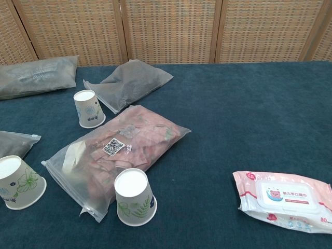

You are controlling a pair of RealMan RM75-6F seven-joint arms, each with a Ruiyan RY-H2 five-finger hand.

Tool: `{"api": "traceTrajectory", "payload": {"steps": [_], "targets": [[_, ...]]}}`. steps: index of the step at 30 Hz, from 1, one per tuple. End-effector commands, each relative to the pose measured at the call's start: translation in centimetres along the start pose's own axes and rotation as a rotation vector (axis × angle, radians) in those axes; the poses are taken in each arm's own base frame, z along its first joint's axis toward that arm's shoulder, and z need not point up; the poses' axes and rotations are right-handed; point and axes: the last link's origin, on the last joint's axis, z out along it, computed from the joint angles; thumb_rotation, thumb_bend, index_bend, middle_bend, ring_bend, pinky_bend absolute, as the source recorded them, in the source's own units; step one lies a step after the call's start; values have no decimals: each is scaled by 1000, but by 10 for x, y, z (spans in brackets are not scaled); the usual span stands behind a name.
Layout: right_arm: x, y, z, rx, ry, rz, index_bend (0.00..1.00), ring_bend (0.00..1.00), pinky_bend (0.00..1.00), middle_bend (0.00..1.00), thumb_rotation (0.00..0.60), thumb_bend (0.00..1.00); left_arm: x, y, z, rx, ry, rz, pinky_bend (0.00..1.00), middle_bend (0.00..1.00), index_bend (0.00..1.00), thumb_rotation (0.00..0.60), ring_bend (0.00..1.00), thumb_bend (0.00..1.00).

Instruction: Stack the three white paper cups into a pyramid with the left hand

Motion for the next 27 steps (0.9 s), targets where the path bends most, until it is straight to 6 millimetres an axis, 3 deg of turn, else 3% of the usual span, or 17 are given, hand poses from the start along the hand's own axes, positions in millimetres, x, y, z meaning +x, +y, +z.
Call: {"api": "traceTrajectory", "payload": {"steps": [1, 27], "targets": [[0, 0, 0, 0, -1, 1, 0, 0, 0, 0, 600, 127, 0, 0, 0, 1, 0, 1, 0, 0, 0, 600, 0, 218], [3, 4, -1, -18, -4, 15, 0, 0, 0, 0, 600, 127, 0, 3, -1, -23, -13, -10, 0, 0, 0, 600, 0, 218]]}}
